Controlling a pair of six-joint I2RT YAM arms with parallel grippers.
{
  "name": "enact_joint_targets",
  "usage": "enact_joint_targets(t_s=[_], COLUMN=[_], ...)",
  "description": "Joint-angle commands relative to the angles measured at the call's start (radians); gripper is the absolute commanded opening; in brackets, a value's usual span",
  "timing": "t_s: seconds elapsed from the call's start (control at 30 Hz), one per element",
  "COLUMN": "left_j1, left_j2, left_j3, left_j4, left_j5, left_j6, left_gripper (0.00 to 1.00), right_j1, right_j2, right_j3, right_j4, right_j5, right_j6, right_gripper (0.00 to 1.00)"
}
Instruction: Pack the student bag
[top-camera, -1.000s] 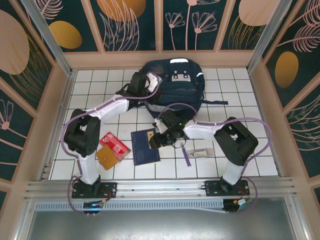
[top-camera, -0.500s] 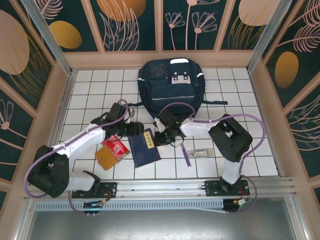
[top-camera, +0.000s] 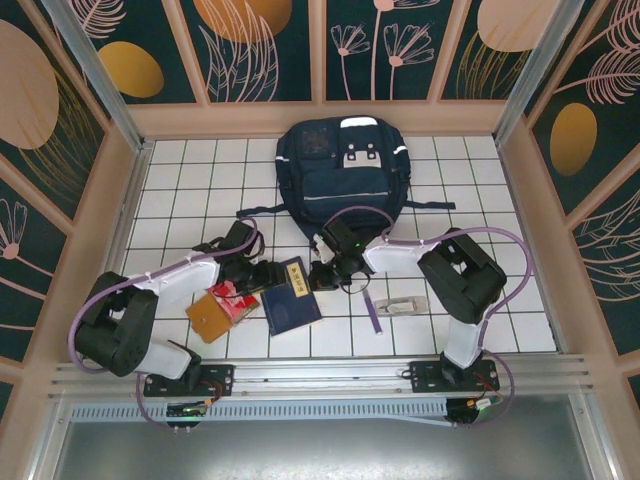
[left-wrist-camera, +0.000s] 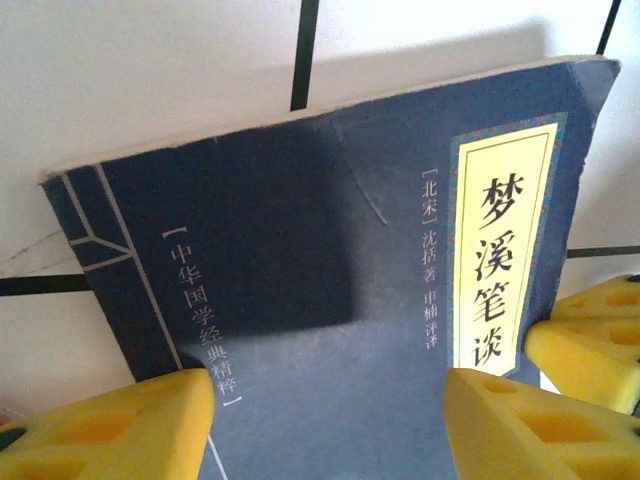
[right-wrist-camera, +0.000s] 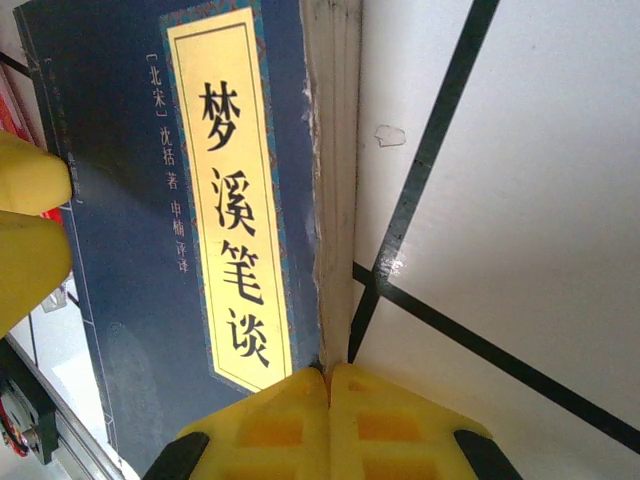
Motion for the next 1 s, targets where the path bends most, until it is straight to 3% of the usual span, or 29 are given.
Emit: enact_joint_targets(t_s=[0.0, 0.23, 0.4, 0.5, 0.73, 0.97], left_j1=[0.0, -0.001, 0.0, 0.0, 0.0, 0.0], left_j2=[-0.004, -0.079, -0.008, 0.06, 0.0, -0.016], left_j3=[0.029, -0.055, -0.114, -0.097, -0.008, -0.056], left_j4=[-0.114, -0.09, 0.17, 0.265, 0.235, 0.332], left_j5=[-0.173, -0.2, 0.069, 0.176, 0.262, 0.478], left_j6=[-0.013, -0.102, -0.095, -0.061, 0.087, 0.033], left_gripper=[0.63, 0.64, 0.63, 0.6, 0.56, 0.55], right_j1=[-0.009, -0.004, 0.015, 0.033, 0.038, 0.033], right_j2=[0.019, 0.029, 0.037, 0.042, 0.051, 0.057], right_j3=[-0.043, -0.031, -0.022, -0.012, -0.015, -0.019], right_j4=[-0.061, -0.069, -0.04, -0.01, 0.025, 0.074], right_j5=[0.07, 0.071, 0.035, 0.0, -0.04, -0.089], right_j6=[0.014, 0.007, 0.002, -0.009, -0.014, -0.043], right_gripper=[0.0, 0.0, 0.0, 0.0, 0.0, 0.0])
